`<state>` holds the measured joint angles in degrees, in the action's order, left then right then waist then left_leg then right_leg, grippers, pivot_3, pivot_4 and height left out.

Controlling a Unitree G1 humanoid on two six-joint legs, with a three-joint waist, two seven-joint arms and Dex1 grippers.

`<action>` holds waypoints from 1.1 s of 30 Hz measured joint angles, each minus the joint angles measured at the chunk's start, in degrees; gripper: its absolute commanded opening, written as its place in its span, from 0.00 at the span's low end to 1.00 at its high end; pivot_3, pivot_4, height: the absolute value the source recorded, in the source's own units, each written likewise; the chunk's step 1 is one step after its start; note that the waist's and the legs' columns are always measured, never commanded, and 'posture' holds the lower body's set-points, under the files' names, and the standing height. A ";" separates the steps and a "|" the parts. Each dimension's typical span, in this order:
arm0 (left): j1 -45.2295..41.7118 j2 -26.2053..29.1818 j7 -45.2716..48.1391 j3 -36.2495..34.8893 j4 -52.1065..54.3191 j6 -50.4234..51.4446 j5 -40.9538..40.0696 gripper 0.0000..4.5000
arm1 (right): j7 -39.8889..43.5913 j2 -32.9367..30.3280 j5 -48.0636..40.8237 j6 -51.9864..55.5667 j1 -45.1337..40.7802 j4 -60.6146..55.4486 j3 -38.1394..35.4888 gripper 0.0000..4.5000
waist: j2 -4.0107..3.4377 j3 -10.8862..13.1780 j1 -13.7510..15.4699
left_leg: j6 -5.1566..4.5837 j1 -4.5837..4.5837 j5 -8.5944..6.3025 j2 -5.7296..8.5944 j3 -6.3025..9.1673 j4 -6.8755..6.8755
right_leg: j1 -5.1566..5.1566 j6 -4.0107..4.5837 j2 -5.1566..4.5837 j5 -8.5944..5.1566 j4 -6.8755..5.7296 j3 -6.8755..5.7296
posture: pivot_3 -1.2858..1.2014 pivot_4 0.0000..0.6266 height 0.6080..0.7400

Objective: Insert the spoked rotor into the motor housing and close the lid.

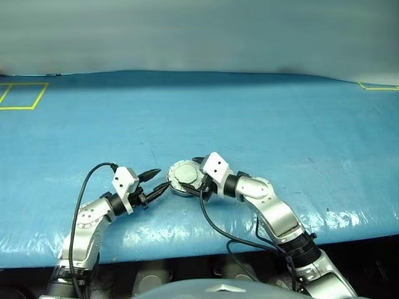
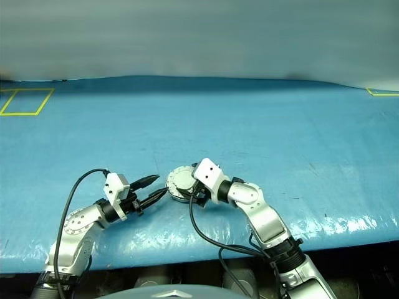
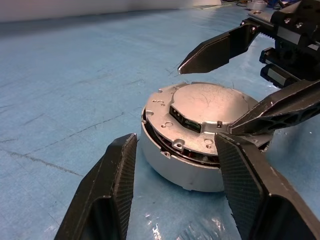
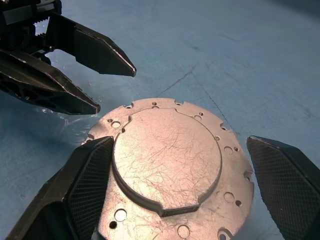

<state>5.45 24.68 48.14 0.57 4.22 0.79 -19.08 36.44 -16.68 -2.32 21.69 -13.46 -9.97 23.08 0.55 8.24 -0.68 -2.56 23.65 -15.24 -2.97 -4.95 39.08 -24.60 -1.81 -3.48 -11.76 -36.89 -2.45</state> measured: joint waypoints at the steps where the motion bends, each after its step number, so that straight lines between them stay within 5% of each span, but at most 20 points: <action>1: 0.13 0.00 -0.08 0.00 0.00 0.00 0.00 0.59 | -0.01 0.11 0.06 -0.05 0.00 0.16 0.14 0.99 | 0.00 0.00 0.00 | 0.00 0.00 0.00 0.00 0.00 0.00 | 0.00 0.00 0.00 0.00 0.00 0.00 | 0.52 0.24 1.00; 6: 0.56 0.21 -0.37 -0.09 0.00 0.00 -0.01 0.59 | 0.55 0.12 0.12 -0.34 0.01 0.26 0.20 0.99 | 0.00 0.00 0.01 | 0.00 -0.02 0.00 0.00 0.01 0.00 | 0.01 0.00 0.00 0.00 0.00 -0.01 | 0.52 0.24 1.00; 11: 0.56 0.28 -0.64 -0.15 0.00 -0.06 -0.01 0.59 | 0.82 0.51 0.26 -0.50 -0.16 0.56 0.76 0.67 | 0.00 0.00 -0.02 | 0.00 -0.02 0.00 -0.01 0.00 0.00 | 0.00 0.00 0.00 0.00 0.00 0.00 | 0.52 0.24 1.00; 33: 0.23 0.22 -1.40 -1.43 0.30 0.54 -1.43 0.59 | -1.32 2.01 1.76 0.88 -0.75 2.22 1.93 0.67 | 0.00 -0.03 -0.11 | 0.01 -0.29 0.00 -0.05 0.02 0.01 | 0.00 -0.13 -0.02 -0.10 -0.01 -0.02 | 0.52 0.24 1.00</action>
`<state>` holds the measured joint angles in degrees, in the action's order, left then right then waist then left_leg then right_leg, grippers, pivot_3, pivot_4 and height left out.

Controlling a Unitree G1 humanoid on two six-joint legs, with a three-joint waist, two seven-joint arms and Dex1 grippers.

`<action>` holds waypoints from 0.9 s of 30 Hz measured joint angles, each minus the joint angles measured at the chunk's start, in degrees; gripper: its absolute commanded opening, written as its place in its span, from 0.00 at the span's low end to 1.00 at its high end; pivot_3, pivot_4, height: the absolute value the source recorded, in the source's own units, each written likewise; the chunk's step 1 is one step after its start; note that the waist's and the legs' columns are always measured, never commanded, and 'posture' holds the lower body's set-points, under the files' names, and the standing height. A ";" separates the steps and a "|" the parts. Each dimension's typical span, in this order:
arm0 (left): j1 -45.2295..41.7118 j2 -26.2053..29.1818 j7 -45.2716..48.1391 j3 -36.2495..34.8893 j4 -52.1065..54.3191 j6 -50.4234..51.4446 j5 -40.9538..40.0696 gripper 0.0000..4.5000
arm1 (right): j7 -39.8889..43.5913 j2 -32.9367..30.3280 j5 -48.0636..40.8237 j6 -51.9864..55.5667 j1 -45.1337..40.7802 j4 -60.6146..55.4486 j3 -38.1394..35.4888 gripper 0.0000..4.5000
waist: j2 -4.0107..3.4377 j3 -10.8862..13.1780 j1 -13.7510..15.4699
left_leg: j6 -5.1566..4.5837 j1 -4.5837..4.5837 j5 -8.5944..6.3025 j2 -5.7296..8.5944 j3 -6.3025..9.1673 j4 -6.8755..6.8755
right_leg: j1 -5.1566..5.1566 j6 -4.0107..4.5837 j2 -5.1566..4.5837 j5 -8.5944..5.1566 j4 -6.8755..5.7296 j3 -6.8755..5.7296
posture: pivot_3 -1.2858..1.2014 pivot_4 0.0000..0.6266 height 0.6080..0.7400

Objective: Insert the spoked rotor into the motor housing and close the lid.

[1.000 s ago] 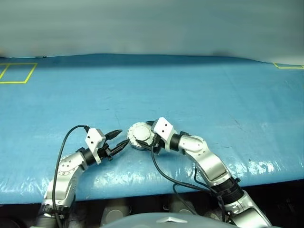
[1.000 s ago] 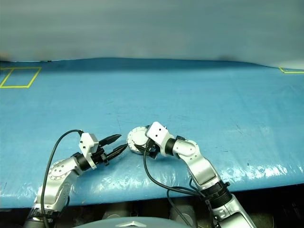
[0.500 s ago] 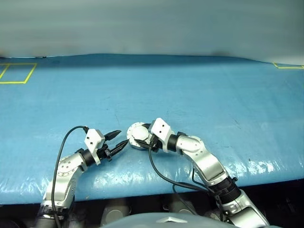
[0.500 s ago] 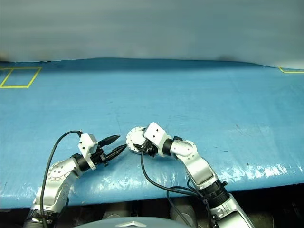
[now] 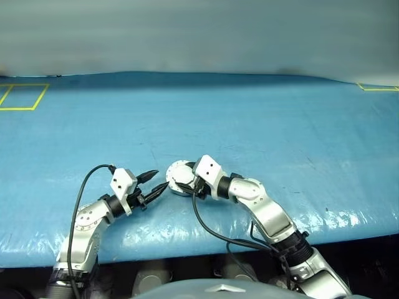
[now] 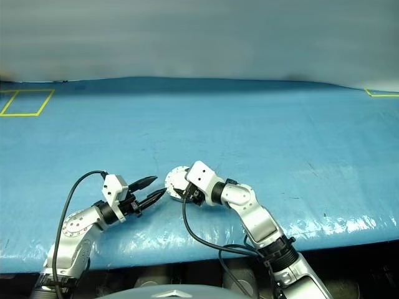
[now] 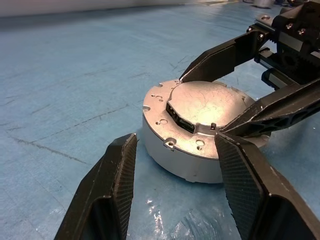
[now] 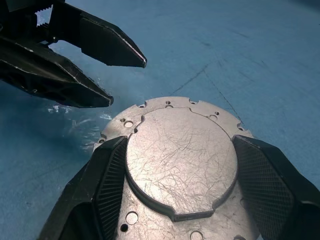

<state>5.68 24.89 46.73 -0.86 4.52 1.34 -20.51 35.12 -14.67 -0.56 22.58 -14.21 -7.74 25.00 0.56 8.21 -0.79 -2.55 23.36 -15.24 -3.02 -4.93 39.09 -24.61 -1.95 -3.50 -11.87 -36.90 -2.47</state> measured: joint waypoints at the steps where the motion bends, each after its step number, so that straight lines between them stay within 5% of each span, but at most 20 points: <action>1: 0.08 0.21 0.18 -0.45 0.49 0.60 -0.75 0.59 | -0.09 0.19 -0.02 0.00 0.09 0.09 0.00 0.67 | 0.00 -0.01 0.00 | 0.00 -0.01 0.00 0.00 0.00 0.00 | 0.00 0.00 0.00 0.00 -0.01 0.00 | 0.52 0.24 1.00; 10: 4.43 5.42 5.31 0.09 7.49 4.69 -3.11 0.59 | -0.19 0.60 -0.03 0.00 -0.11 0.62 -0.07 0.67 | -0.04 -0.04 -0.17 | 0.03 -0.05 0.00 -0.01 0.00 -0.01 | 0.00 0.04 -0.06 0.00 0.00 0.00 | 0.52 0.24 1.00; 27: -1.19 3.32 4.96 1.76 1.99 1.63 0.41 0.59 | 1.81 0.86 -3.37 -1.08 1.52 -0.01 -2.90 0.67 | -0.05 -0.03 0.16 | 0.03 0.21 0.00 0.00 0.03 -0.05 | -0.10 0.16 -0.04 0.06 0.06 -0.07 | 0.52 0.24 1.00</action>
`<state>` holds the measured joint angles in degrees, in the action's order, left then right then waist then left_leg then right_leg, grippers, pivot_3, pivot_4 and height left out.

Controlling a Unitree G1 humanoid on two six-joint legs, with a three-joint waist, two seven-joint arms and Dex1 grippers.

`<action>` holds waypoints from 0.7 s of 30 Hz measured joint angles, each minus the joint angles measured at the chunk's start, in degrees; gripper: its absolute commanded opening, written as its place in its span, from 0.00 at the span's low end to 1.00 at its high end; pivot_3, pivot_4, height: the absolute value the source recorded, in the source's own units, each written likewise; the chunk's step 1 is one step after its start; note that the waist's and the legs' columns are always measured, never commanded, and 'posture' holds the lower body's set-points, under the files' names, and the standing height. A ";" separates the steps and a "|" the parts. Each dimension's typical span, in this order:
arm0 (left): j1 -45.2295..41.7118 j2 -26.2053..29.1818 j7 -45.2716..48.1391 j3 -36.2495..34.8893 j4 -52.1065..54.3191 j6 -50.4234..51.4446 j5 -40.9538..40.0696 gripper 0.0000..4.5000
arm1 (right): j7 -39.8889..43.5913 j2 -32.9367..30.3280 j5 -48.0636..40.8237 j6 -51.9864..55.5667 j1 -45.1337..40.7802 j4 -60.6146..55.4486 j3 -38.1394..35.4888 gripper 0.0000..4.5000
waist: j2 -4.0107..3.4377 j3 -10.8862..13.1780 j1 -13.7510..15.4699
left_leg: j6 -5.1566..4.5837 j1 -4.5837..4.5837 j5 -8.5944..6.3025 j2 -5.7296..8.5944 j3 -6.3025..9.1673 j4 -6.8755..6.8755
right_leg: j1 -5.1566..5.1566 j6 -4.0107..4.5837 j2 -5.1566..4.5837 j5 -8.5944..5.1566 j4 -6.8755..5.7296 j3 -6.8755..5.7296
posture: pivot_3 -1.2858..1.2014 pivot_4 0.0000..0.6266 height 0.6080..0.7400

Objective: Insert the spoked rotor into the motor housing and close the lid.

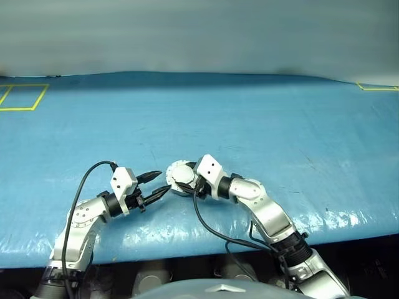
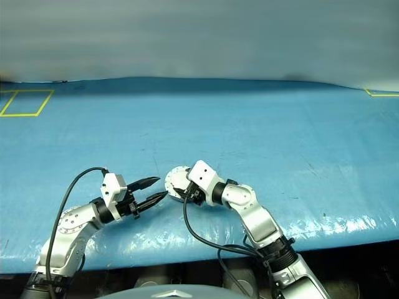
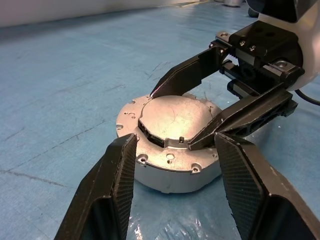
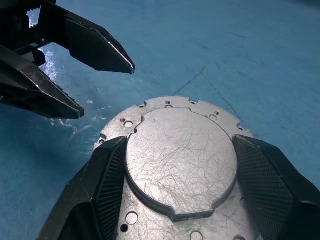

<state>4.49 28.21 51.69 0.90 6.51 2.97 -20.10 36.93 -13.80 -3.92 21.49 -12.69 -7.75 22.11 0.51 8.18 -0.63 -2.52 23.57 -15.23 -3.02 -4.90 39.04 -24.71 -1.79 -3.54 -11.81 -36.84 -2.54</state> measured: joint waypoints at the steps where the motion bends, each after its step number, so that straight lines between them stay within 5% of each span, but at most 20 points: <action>1: -0.35 0.00 0.14 0.26 -0.25 -0.03 0.27 0.59 | 0.18 -0.02 -0.51 0.05 0.14 -0.27 -0.32 0.67 | -0.01 0.01 0.04 | 0.00 0.04 0.00 0.02 0.00 0.00 | 0.02 0.02 -0.01 0.01 0.00 0.00 | 0.52 0.24 1.00; 21: -5.03 -2.70 1.04 2.21 -6.76 -1.75 1.47 0.59 | -3.01 0.44 1.23 -0.17 0.66 0.84 1.35 0.67 | 0.03 0.02 -0.48 | 0.02 -0.35 0.00 -0.04 -0.03 0.01 | 0.18 -0.12 0.03 -0.07 -0.03 0.02 | 0.52 0.24 1.00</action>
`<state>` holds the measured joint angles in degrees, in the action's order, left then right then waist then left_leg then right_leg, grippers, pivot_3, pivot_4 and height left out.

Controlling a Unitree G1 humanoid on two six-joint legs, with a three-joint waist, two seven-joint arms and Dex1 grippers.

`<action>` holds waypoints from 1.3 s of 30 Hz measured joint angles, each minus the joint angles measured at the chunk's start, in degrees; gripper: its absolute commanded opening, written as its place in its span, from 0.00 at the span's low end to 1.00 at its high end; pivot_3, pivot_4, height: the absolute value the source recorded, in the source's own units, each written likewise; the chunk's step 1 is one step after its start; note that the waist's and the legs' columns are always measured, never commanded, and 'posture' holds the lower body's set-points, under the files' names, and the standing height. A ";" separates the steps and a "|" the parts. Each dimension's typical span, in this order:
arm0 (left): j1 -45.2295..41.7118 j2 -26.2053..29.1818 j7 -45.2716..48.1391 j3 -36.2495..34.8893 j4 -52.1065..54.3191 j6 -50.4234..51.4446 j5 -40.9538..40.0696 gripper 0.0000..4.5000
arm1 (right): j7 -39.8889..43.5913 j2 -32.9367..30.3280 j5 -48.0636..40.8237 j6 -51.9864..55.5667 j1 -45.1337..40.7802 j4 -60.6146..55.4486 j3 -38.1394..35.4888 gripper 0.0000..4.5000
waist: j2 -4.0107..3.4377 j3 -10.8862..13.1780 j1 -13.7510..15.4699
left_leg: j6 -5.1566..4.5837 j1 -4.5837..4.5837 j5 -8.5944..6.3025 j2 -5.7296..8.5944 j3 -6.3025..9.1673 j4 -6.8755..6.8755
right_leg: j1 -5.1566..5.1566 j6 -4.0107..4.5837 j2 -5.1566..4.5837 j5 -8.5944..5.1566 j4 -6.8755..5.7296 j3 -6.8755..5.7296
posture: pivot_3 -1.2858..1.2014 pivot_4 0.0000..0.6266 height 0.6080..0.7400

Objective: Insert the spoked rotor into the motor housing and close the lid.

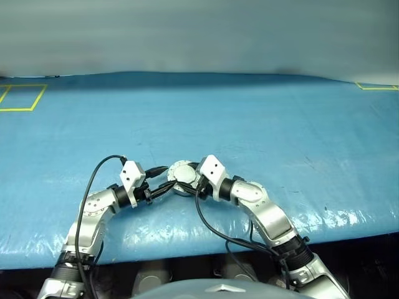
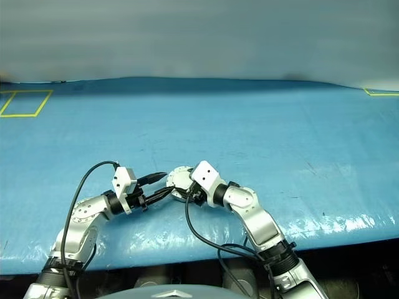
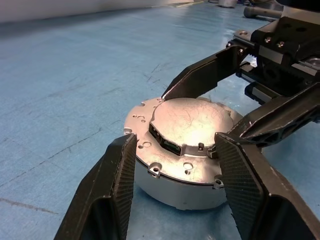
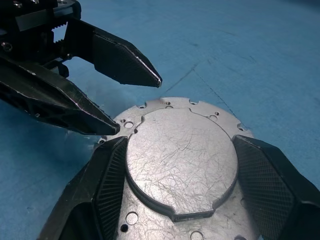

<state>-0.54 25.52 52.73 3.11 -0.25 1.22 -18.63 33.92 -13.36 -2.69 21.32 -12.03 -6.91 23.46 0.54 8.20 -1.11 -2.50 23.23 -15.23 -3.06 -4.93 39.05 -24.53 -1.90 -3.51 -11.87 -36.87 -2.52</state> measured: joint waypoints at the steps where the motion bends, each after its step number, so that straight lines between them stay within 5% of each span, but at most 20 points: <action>1: 0.24 0.02 -0.11 0.00 0.00 -0.02 0.04 0.59 | -0.06 0.00 0.06 0.00 0.00 0.00 0.06 0.67 | 0.00 0.00 0.00 | 0.01 -0.01 0.01 0.00 0.00 0.00 | 0.00 0.00 -0.01 0.00 -0.01 0.00 | 0.52 0.24 1.00; 3: 0.88 0.04 -0.23 -0.01 0.00 -0.05 0.04 0.59 | -0.16 -0.01 0.09 -0.04 0.06 -0.01 0.10 0.67 | -0.01 -0.02 -0.01 | 0.01 -0.01 0.01 0.00 0.00 0.00 | -0.01 0.01 -0.04 0.00 -0.01 0.01 | 0.52 0.24 1.00; 8: 1.71 0.11 -0.24 -0.08 0.00 -0.13 0.06 0.59 | -0.06 0.47 -0.70 -0.08 0.52 0.40 -0.65 0.99 | -0.01 -0.02 0.04 | 0.01 0.02 0.00 0.00 0.01 -0.04 | -0.04 0.04 -0.08 0.01 0.00 0.00 | 0.52 0.24 1.00; 28: -2.60 -0.11 1.69 1.51 -3.65 -3.53 4.19 0.59 | 0.69 0.07 -1.66 0.49 1.13 -0.20 -2.55 0.99 | -0.01 -0.03 0.50 | 0.00 0.13 0.00 0.04 0.06 -0.05 | -0.08 0.04 -0.12 0.01 0.07 -0.08 | 0.52 0.24 1.00; 31: -2.61 -0.72 1.65 0.97 -4.21 -4.38 3.90 0.45 | 0.67 0.06 -1.61 0.48 1.18 -0.27 -2.61 1.00 | -0.01 -0.03 0.52 | 0.00 0.14 0.00 0.06 0.08 -0.05 | -0.09 0.04 -0.19 0.01 0.07 -0.09 | 0.52 0.24 1.00; 37: -2.64 -1.16 3.16 -0.42 -0.49 1.47 -4.17 0.02 | 0.82 0.38 -1.37 0.40 1.29 -0.58 -1.38 1.00 | 0.01 -0.04 0.11 | 0.00 0.33 0.00 0.01 0.10 -0.09 | -0.08 0.19 -0.02 0.05 0.02 -0.08 | 0.52 0.24 1.00; 39: -2.45 1.34 4.82 -0.33 1.43 4.18 -5.14 0.02 | 0.86 0.41 -1.38 0.34 1.30 -0.60 -1.33 1.00 | 0.01 -0.04 0.06 | 0.01 0.33 0.00 0.00 0.10 -0.12 | -0.08 0.22 0.02 0.02 0.02 -0.07 | 0.52 0.24 1.00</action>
<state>-2.99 26.86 57.55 2.78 1.18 5.39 -23.77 34.79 -12.95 -4.07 21.66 -10.73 -7.50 22.12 0.56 8.16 -1.05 -2.49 23.56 -15.22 -3.07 -4.83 38.93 -24.61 -1.68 -3.49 -11.86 -36.86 -2.59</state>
